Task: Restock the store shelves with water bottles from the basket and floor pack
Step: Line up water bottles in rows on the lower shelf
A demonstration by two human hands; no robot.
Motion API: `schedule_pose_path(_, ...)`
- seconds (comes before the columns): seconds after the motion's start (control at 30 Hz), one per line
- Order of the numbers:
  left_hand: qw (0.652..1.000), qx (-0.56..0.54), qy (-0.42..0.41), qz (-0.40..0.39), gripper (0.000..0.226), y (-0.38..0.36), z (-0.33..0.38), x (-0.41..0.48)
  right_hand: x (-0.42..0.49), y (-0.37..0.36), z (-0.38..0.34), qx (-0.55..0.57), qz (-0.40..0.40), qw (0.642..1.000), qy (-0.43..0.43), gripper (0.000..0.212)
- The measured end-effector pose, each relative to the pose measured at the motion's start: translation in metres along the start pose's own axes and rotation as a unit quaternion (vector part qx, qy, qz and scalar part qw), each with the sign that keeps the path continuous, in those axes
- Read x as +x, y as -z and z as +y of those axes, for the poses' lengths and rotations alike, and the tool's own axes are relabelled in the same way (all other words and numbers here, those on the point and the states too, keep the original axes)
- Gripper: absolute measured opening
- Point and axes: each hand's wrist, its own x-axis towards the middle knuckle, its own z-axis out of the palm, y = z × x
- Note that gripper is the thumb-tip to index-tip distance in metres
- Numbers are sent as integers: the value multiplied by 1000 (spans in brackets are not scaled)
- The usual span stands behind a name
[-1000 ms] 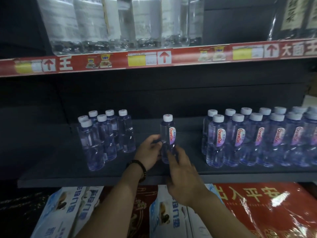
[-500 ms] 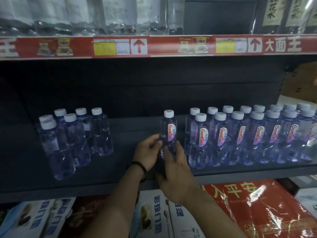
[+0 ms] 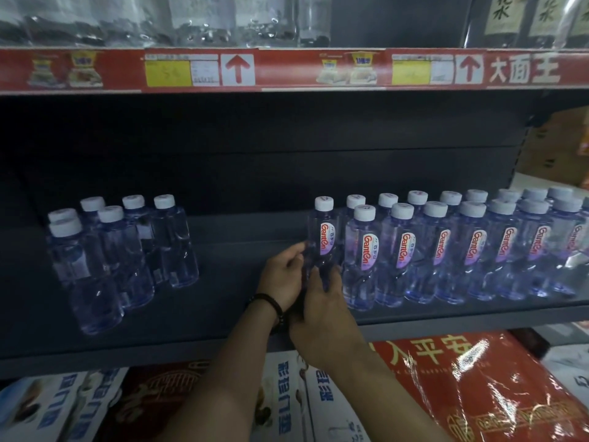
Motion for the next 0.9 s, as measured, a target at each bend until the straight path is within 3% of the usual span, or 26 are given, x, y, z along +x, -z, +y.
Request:
schedule_pose_path(0.23,998,-59,32,-16,42,1,4,-6,-6,7,-11,14,-22,1000,-17,77)
schedule_pose_path(0.47,997,27,37,54,43,39,17,-32,-14,11,-44,22,32,999,9,39)
schedule_pose_path(0.7,978,55,9,199,38,100,59,-88,-22,-16,-98,157,33,982,100,34)
schedule_pose_path(0.9,905,102,-50,411,32,189,37,-134,-36,-67,-147,239,-53,963,115,41)
